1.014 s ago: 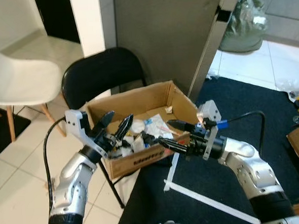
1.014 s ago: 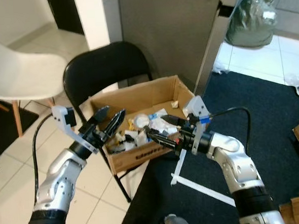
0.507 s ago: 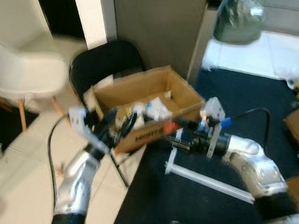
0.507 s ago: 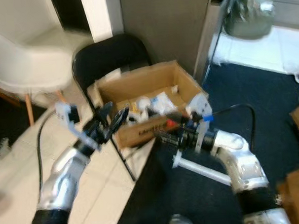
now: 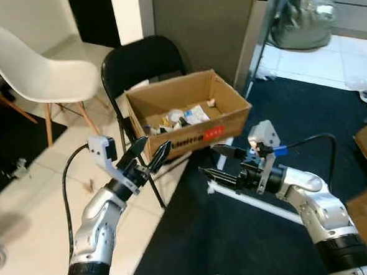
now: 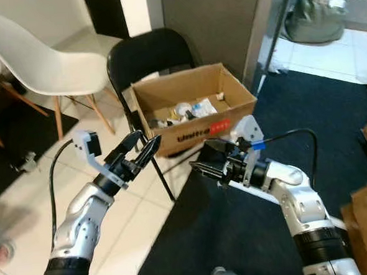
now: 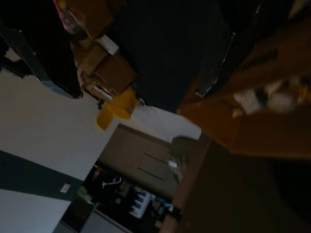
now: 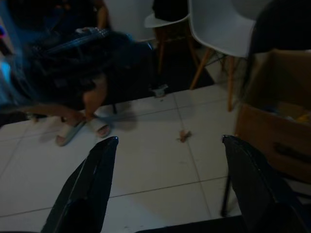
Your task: Picking trash to rubbish bin
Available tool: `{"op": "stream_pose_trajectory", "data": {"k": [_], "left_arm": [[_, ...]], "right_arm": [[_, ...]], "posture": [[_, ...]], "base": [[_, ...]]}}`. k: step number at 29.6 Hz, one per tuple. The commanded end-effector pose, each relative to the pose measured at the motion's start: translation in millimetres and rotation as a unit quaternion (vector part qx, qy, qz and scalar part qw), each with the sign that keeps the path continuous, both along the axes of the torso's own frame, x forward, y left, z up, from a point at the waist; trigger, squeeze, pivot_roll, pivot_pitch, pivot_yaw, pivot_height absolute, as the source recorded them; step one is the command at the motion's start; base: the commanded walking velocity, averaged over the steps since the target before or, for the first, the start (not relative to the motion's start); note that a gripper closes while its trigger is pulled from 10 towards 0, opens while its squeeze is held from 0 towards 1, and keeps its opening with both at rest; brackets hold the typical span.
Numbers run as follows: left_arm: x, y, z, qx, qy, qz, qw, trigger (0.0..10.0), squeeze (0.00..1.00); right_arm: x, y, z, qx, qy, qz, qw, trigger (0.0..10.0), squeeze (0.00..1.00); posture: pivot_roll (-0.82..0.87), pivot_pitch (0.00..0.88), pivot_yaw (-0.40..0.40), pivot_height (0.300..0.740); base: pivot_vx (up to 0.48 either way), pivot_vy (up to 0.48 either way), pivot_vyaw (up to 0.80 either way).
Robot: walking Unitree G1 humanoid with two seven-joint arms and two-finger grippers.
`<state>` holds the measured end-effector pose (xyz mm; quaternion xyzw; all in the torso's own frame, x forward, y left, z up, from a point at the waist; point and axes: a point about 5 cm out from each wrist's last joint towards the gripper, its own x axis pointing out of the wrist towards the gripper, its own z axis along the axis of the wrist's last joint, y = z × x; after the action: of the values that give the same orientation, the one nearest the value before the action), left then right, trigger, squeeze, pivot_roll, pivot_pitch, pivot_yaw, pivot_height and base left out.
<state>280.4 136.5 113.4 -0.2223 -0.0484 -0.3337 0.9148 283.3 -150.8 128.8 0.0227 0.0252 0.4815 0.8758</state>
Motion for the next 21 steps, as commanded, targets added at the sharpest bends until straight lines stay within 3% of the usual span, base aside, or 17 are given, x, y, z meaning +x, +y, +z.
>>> {"op": "stream_pose_trajectory", "data": {"k": [1,21], "left_arm": [[-0.1,1.4,-1.2,0.005,0.002,0.001,1.000,10.0,0.00],[-0.3,0.0,-0.9,0.006,0.001,-0.003,1.000,10.0,0.00]], "right_arm": [[0.9,-1.4,1.6,0.001,-0.004,-0.003,1.000,10.0,0.00],[12.1,-2.5,3.8,0.018,-0.002,-0.040,0.999,10.0,0.00]], "posture": [[0.00,0.000,-0.023,0.740],[0.00,0.000,-0.027,0.740]], "base": [[-0.390,0.000,0.00],[-0.391,0.000,0.00]]}}
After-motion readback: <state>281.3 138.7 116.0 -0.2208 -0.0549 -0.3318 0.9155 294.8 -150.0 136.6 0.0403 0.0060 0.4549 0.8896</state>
